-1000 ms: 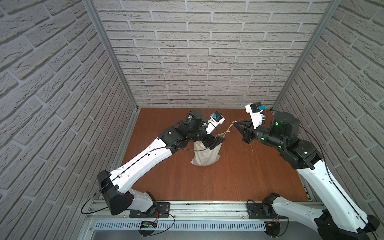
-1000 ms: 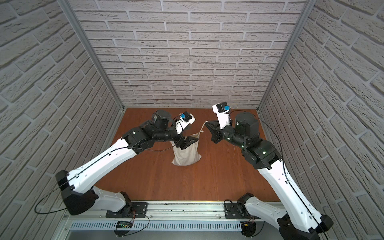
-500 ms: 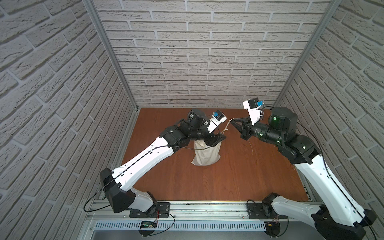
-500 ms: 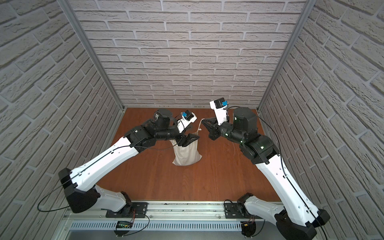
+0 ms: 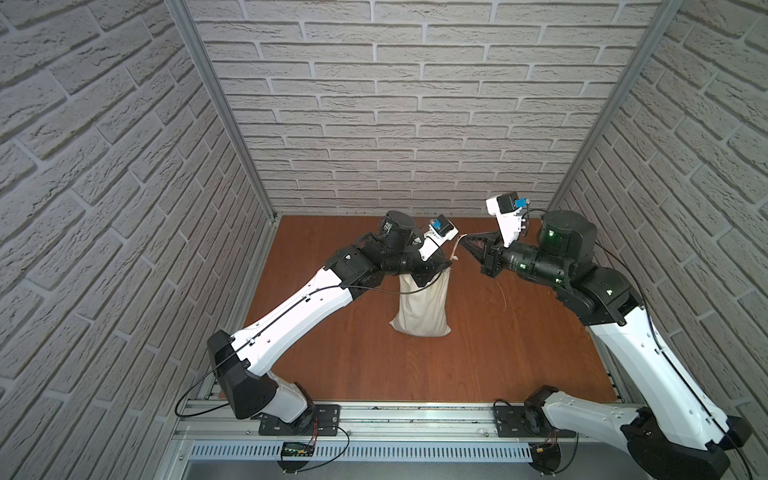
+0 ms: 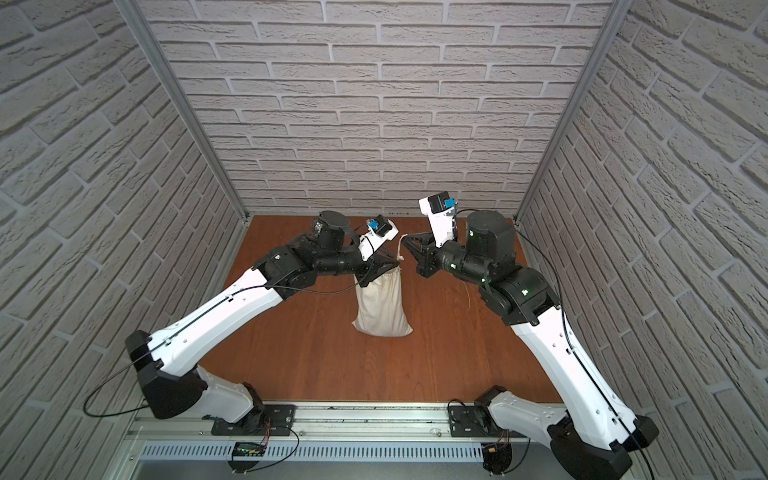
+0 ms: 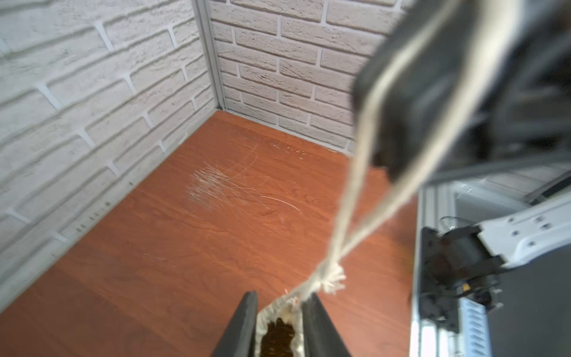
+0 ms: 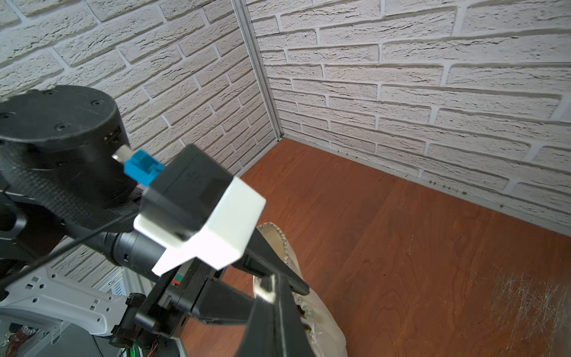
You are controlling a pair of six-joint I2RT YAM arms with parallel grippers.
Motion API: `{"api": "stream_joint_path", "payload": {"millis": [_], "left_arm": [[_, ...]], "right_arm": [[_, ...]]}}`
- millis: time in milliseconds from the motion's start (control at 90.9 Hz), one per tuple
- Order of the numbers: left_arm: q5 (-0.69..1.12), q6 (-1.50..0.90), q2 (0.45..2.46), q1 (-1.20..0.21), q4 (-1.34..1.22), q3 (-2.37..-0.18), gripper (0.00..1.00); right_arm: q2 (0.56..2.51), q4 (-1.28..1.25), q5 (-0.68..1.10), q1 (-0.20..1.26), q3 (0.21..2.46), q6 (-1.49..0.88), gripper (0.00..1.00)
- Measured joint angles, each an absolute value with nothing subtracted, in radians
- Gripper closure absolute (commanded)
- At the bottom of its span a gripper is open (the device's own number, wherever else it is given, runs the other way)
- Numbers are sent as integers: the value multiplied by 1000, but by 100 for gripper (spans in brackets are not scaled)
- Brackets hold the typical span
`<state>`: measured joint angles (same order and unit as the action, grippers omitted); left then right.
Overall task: Close the soil bag
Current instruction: Frap the soil bag at the center of the board.
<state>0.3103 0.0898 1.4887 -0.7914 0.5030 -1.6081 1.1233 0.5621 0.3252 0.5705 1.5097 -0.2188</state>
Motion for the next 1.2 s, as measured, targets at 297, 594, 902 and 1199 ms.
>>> {"api": "stream_joint_path", "payload": {"millis": [297, 594, 902, 1199], "left_arm": [[336, 89, 1515, -791, 517, -1630, 76], [360, 89, 1563, -791, 524, -1671, 79], [375, 86, 1596, -786, 524, -1689, 92], [413, 78, 1600, -772, 523, -1689, 98]], "right_arm": [[1124, 563, 324, 573, 1510, -221, 97], [1124, 569, 321, 575, 1510, -222, 97], [1125, 603, 300, 577, 1530, -220, 97], [1139, 607, 296, 577, 1543, -218, 97]]}}
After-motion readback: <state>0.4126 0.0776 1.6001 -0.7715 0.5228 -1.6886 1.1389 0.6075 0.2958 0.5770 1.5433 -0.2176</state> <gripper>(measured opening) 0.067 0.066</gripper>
